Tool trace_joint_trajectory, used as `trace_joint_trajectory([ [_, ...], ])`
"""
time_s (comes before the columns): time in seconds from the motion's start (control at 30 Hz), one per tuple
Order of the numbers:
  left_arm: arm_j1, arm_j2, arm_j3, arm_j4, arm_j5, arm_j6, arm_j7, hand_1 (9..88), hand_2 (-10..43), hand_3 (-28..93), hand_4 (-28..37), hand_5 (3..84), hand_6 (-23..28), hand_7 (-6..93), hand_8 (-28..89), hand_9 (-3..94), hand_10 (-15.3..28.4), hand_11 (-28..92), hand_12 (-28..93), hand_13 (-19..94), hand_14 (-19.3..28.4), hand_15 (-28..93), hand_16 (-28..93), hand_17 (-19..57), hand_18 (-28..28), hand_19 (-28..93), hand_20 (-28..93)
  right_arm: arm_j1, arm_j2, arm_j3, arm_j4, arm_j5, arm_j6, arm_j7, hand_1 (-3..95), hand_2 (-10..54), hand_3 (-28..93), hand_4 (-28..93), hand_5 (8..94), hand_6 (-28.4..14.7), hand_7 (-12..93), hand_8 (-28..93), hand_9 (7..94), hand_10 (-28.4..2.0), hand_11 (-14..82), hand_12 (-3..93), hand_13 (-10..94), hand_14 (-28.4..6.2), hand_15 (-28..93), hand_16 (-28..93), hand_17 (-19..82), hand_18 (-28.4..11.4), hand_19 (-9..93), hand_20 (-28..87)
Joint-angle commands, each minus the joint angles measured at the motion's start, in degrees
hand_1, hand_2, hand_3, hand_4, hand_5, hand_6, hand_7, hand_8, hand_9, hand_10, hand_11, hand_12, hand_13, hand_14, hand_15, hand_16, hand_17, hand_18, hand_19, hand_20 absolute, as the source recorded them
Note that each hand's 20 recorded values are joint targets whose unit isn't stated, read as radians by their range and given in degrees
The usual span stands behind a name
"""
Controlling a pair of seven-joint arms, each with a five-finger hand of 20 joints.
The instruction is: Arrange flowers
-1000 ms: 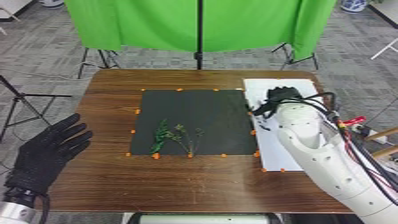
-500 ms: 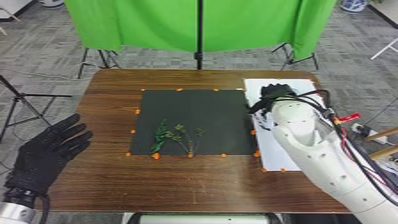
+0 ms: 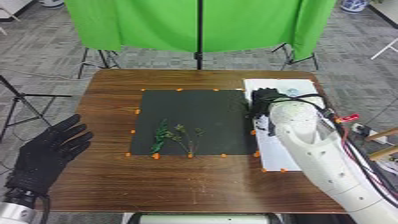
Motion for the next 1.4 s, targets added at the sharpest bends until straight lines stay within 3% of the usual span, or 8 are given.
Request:
trace_joint_trajectory([
  [0.03,0.0,-0.54,0.31,0.19,0.4,0.25,-1.08,24.6,-0.7,72,-23.7,35.8,2.4,21.1,-10,28.3,12.1,25,14,23,14.7,33,0,-10.9,21.1,44,7,-5.0,-1.3,-0.1,0.8,5.4,-1.3,0.4,69.2,-8.7,29,-28,81.3,2.7,47,-3,92.1,-5.2,50.9,33.1,85,-3.9,75,30,41,-17.9,91,41],
  [0.13,-0.1,-0.61,0.22,0.23,0.36,0.17,-1.16,24.6,-0.7,72,-23.6,35.8,2.4,21.1,-10,28.3,12.1,25,14,23,14.7,34,0,-10.9,21.1,44,7,-6.0,-1.2,0.1,0.6,5.5,0.5,1.1,52.0,-9.5,64,-28,82.9,0.8,49,-1,93.7,-5.3,51.5,31.0,88,-4.1,75,30,43,-19.7,92,39],
  [0.23,0.1,-0.71,0.13,0.2,0.36,0.13,-1.09,24.6,-0.6,72,-23.6,35.8,2.4,21.1,-10,28.3,12.1,25,14,23,14.7,34,0,-10.9,21.1,44,7,-7.1,-1.1,0.8,0.1,5.9,3.1,0.9,43.8,-9.5,83,-28,80.7,-1.9,54,7,93.7,-7.0,51.1,26.9,89,-3.6,72,29,43,-19.2,92,38],
  [0.3,0.1,-0.78,0.15,0.17,0.36,0.25,-0.96,24.6,-0.6,72,-23.6,35.8,2.4,21.1,-10,28.3,12.1,25,14,23,14.7,34,0,-10.9,21.1,44,7,-7.7,-1.1,1.1,-0.1,7.1,6.5,0.9,42.2,-9.5,87,-27,77.8,-5.0,59,7,93.7,-6.4,47.1,23.9,92,-1.7,64,29,44,-19.1,92,36],
  [0.5,0.1,-0.77,0.21,0.16,0.4,0.19,-0.84,24.7,-0.4,72,-23.5,35.8,2.4,21.2,-10,28.3,12.1,25,14,23,14.7,34,0,-10.9,21.1,44,7,-8.9,-0.7,2.2,-2.6,6.2,14.3,0.9,40.9,-9.5,91,-21,73.8,-11.1,69,-4,93.7,-6.1,46.9,24.7,93,-1.2,63,30,45,-20.5,92,38],
  [0.87,0.0,-0.47,0.21,0.27,0.38,0.11,-0.87,24.7,-0.4,72,-23.2,35.8,2.4,21.3,-10,28.2,12.1,25,14,23,14.7,34,0,-10.9,21.2,44,7,-11.2,-0.7,6.1,-10.1,10.2,24.1,-1.1,41.5,-9.4,91,-19,74.0,-12.6,71,-9,93.7,-6.5,48.6,25.1,93,-1.4,66,31,45,-21.1,93,39],
  [1.4,-0.5,-0.14,0.35,0.56,0.29,-0.39,-1.52,24.9,-0.3,72,-23.4,35.8,2.4,21.4,-11,28.3,12.1,25,14,23,14.7,34,0,-10.9,21.2,44,6,-18.3,-4.4,4.1,-14.0,11.2,17.0,-0.6,41.5,-8.9,91,-19,73.6,-12.6,72,-7,93.7,-6.2,48.7,25.8,92,-1.0,67,31,46,-21.0,93,39],
])
